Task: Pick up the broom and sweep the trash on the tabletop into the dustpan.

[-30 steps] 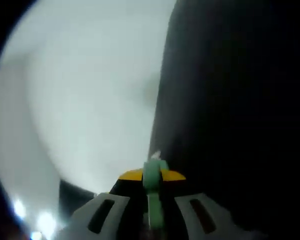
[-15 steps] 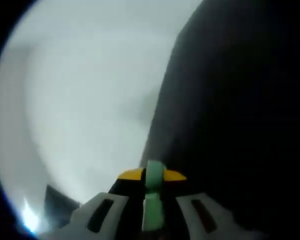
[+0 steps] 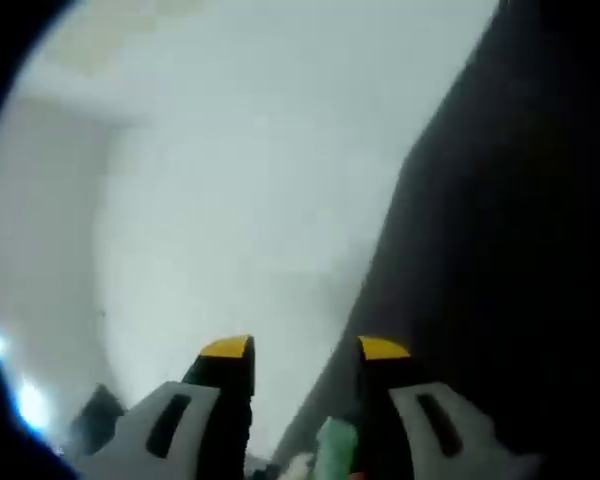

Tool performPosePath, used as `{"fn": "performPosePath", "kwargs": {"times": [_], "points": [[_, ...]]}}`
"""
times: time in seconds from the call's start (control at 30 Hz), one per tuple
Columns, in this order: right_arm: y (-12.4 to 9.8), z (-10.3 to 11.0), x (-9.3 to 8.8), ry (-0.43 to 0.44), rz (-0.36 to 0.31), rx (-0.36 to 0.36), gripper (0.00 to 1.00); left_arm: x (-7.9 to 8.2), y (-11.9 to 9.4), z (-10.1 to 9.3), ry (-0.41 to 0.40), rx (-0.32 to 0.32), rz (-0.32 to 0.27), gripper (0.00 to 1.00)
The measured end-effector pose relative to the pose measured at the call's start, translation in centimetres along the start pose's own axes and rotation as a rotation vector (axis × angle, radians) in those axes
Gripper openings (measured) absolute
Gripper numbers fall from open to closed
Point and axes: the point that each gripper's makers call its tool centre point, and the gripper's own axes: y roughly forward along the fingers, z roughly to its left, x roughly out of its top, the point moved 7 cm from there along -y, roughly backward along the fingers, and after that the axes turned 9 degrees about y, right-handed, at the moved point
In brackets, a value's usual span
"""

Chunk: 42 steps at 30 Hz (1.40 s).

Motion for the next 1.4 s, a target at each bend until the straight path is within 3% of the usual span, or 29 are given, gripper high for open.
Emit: {"fn": "performPosePath", "kwargs": {"times": [0.1,0.17,0.2,0.23,0.33,0.4,0.53,0.6,0.7,0.83,0.87,0.93,0.97,1.1,1.23,1.33,1.4], "points": [[0.5,-0.5,0.6,0.031,-0.043,0.009,0.37,0.5,1.2,-2.3,0.053,0.011,0.017,0.04],[0.6,0.3,0.6,-0.090,-0.046,0.055,0.37,0.9,2.2,-4.2,0.058,-0.006,0.022,0.04],[0.6,0.2,0.2,-0.165,-0.032,0.051,0.35,1.2,2.6,-4.8,0.100,0.002,0.025,0.04],[0.6,0.5,-0.2,-0.187,-0.020,0.048,0.34,1.6,3.2,-5.9,0.100,0.001,0.018,0.04],[0.7,0.8,-0.5,-0.148,0.007,0.087,0.32,2.5,4.8,-7.8,0.085,-0.016,-0.012,0.04],[0.7,0.5,-0.2,-0.123,0.003,0.095,0.31,2.7,6.1,-8.9,0.121,-0.022,0.002,0.04],[0.8,0.7,-0.5,-0.110,0.020,0.112,0.30,3.5,7.8,-10.4,0.087,-0.091,-0.048,0.04],[0.9,0.8,-0.6,-0.100,0.027,0.122,0.30,4.1,8.0,-11.6,0.078,-0.146,-0.062,0.04],[0.8,0.8,-0.6,-0.083,0.017,0.133,0.30,5.0,7.3,-12.5,0.078,-0.175,-0.085,0.04],[0.9,0.9,-0.7,-0.086,0.016,0.140,0.29,7.0,6.2,-14.0,0.053,-0.242,-0.178,0.04],[0.9,1.0,-0.8,-0.087,0.017,0.141,0.29,8.0,5.8,-14.2,0.077,-0.263,-0.240,0.04],[0.9,1.0,-0.8,-0.087,0.021,0.142,0.29,9.7,5.0,-14.0,0.103,-0.254,-0.346,0.04],[0.9,0.9,-0.8,-0.087,0.021,0.142,0.29,10.3,4.7,-13.6,0.122,-0.260,-0.370,0.04],[0.8,0.9,-0.9,-0.085,0.022,0.143,0.28,10.5,3.9,-9.8,0.130,-0.208,-0.359,0.04],[0.9,0.9,-0.9,-0.084,0.020,0.148,0.28,7.8,4.9,-3.9,0.174,-0.117,-0.280,0.04],[1.0,0.9,-0.9,-0.087,0.023,0.147,0.28,5.7,6.5,-0.9,0.181,-0.085,-0.280,0.04],[1.0,0.8,-0.8,-0.087,0.020,0.146,0.28,3.6,8.3,0.1,0.172,-0.064,-0.190,0.04]]}}
